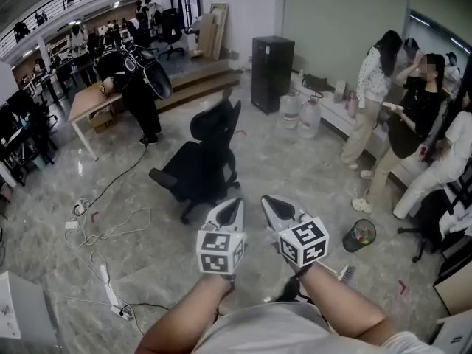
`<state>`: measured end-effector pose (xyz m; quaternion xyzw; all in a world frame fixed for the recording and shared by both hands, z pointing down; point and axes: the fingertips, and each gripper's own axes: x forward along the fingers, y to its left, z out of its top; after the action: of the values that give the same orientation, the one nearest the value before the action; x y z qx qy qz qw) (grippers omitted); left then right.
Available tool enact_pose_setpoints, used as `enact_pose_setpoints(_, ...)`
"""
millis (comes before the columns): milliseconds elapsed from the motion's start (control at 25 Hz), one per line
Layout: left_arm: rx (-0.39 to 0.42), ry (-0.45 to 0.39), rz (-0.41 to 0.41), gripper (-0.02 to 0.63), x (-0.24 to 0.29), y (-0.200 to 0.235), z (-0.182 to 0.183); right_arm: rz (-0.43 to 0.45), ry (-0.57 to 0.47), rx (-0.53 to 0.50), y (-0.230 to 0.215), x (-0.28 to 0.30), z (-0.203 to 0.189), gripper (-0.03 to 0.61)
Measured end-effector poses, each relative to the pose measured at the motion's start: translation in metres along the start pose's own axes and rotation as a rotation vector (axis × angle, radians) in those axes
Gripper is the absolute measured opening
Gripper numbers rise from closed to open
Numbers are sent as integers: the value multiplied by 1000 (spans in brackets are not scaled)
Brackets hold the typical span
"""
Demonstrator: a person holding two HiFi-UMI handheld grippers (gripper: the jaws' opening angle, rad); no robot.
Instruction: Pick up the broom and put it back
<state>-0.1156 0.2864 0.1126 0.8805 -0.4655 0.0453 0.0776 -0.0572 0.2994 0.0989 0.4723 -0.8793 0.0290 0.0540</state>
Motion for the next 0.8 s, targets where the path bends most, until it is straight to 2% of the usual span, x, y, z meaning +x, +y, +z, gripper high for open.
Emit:
enact_pose_setpoints(200,-2,35,-10,5,44,-1,-10,-8,20,32,-41,15,-17,3)
enact_pose_setpoints(360,-1,56,-16,5,100,2,-18,-27,26,52,-100,36,-32,3)
enact_pose_setpoints(640,-12,95,7,5,257,20,-40,-45,83,65,-268,104,-80,4)
enact_pose_setpoints(800,-69,156,44,5,349,40,-61,-21,146,71,-361,151,-117,5)
